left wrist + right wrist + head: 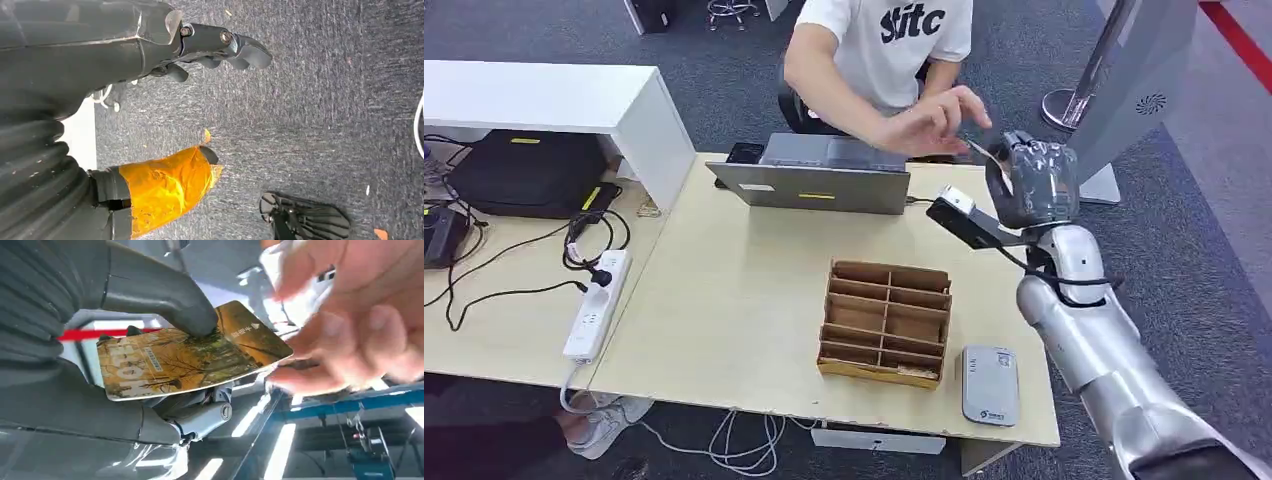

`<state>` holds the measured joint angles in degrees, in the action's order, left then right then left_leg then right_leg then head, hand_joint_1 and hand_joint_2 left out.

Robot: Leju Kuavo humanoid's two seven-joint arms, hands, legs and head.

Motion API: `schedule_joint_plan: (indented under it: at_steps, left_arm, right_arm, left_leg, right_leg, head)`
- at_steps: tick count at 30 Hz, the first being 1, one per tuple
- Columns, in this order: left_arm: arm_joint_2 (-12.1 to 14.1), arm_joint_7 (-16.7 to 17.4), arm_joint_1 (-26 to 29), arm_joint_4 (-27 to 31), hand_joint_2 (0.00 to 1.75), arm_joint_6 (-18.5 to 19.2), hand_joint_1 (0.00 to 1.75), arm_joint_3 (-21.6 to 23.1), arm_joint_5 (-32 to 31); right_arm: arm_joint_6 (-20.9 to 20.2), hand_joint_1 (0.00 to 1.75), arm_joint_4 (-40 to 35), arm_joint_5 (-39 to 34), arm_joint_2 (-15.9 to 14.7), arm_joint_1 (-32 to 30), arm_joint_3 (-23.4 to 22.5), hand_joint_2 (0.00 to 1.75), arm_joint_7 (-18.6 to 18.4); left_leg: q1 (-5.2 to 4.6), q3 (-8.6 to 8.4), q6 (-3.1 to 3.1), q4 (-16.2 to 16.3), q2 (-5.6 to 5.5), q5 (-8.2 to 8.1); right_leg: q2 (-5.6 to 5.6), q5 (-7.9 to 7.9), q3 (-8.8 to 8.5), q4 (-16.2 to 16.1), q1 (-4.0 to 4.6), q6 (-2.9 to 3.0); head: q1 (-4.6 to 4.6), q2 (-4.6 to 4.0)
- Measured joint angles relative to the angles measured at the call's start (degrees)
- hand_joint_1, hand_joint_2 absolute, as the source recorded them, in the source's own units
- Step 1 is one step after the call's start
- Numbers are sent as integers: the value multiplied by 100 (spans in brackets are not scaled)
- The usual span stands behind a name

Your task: Pass the card to the sensor for recognition and then transmit it.

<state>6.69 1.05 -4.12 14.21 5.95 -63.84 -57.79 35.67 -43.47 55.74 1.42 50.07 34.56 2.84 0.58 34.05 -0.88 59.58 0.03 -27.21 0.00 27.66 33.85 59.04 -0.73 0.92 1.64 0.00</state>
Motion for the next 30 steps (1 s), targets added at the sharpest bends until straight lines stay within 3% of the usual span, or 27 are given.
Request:
schedule_joint_plan:
  at_steps: [8,18,21,27,30]
  left_arm:
    - [0,50,30,-22,175,-50,0,-94,186]
    - [-7,55,170,-24,175,-153,0,-450,424]
    - [-18,55,171,-24,175,-177,0,-544,516]
    - [-77,55,260,-24,175,-273,0,-809,722]
    - [-103,55,271,-24,175,-304,0,-944,778]
  right_arm:
    - [68,175,-1147,-598,-234,-894,-11,175,438]
    - [205,175,-2949,-407,-1143,-2841,-120,175,510]
    - [87,175,-3264,-611,-1337,-3233,-242,175,499]
    - [-77,175,-4079,-1332,-1642,-4825,-798,175,735]
    - [-381,175,-4368,-1621,-1779,-5414,-968,175,674]
  left_leg:
    - [0,1,2,0,-3,-2]
    - [-1,2,13,0,3,-14]
    - [-1,0,17,0,-1,-16]
    - [-1,5,24,-1,-34,-25]
    - [-1,5,30,-1,-27,-30]
  right_leg:
    - [-2,2,-1,-4,0,-2]
    - [2,4,-3,-17,0,-6]
    - [-4,6,-6,-21,0,-8]
    - [-37,19,-19,-24,0,-21]
    - [-32,22,-19,-28,0,-26]
  head:
    - [0,0]
    - [0,-2]
    - [0,-2]
    - [0,-2]
    - [-2,-2]
